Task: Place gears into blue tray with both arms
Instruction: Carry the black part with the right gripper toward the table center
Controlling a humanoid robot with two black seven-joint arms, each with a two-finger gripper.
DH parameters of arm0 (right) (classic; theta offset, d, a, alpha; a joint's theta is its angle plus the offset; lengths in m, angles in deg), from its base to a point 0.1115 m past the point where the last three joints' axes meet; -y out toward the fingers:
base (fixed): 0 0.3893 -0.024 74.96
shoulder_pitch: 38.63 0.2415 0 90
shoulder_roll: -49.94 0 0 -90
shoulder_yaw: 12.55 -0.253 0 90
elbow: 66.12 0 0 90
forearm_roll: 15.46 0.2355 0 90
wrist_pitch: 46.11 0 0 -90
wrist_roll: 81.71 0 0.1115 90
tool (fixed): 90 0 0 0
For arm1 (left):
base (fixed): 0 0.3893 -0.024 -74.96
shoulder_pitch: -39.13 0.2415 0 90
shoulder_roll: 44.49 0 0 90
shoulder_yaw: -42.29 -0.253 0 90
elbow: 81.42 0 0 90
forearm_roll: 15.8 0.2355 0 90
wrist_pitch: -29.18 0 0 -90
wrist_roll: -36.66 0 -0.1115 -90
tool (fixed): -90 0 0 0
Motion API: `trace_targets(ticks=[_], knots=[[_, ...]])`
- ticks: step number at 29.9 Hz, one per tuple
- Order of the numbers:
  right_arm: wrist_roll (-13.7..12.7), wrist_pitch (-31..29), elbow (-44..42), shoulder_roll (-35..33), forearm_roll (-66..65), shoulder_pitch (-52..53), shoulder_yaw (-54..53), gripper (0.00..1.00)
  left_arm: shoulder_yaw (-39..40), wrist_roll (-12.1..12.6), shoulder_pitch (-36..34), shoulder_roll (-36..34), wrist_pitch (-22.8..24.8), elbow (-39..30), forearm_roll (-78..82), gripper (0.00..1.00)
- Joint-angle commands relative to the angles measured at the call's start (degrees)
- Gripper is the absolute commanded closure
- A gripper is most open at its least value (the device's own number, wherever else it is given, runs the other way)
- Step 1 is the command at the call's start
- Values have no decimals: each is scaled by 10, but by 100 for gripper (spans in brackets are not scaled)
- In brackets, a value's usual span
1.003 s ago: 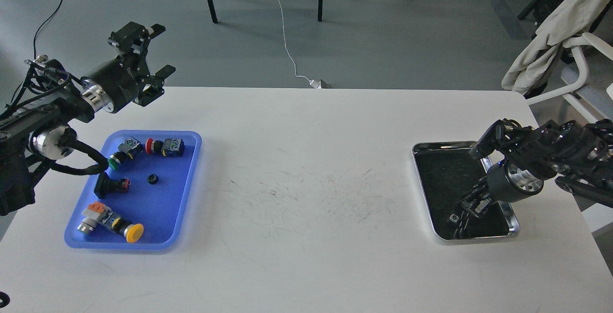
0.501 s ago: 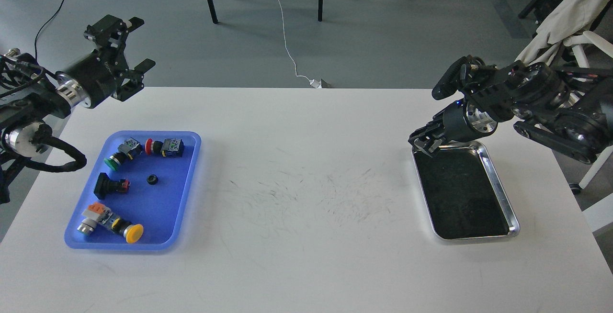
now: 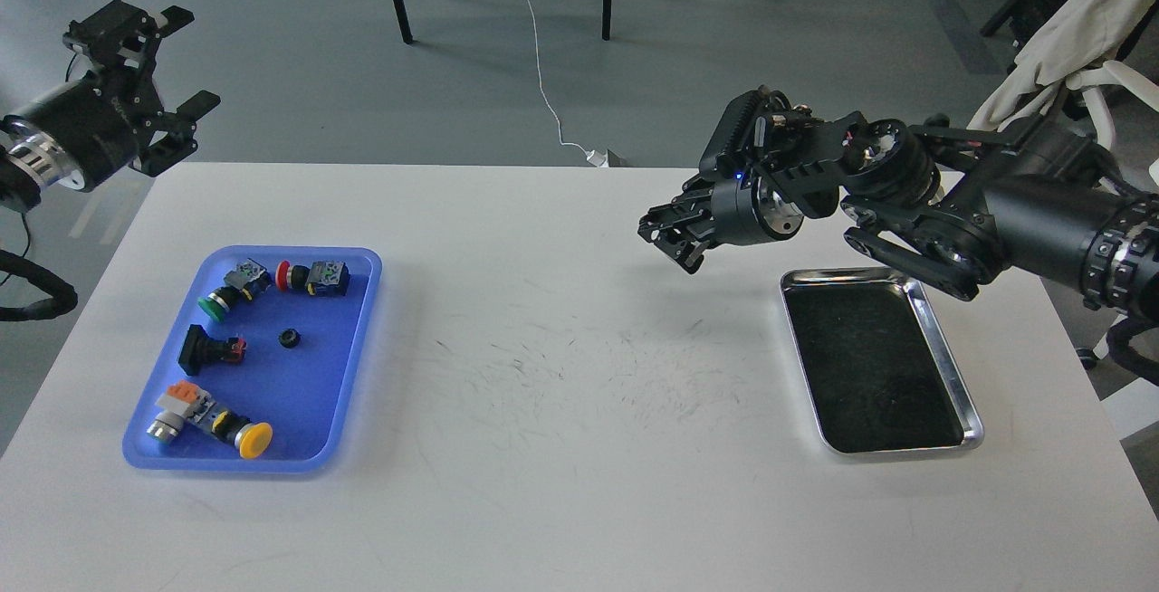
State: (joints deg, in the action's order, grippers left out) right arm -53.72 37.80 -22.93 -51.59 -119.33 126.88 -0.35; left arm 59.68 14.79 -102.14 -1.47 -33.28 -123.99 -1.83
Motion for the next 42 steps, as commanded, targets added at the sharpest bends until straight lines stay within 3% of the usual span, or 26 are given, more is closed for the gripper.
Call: trace_targets(ticks=[1, 9, 24, 42], knots=[[0, 41, -2, 39, 5, -15, -26, 99, 0, 0, -1, -7, 1, -2, -1, 1], [0, 104, -5, 97, 6, -50, -31, 99, 1, 0, 0, -13, -1, -8, -1, 1], [0, 130, -7, 115, 5, -110, -31, 99, 2, 0, 0, -50, 1, -26, -2, 1], [0, 138, -75, 115, 3, -171, -27, 99, 2, -11, 1, -81, 0, -51, -3, 1]])
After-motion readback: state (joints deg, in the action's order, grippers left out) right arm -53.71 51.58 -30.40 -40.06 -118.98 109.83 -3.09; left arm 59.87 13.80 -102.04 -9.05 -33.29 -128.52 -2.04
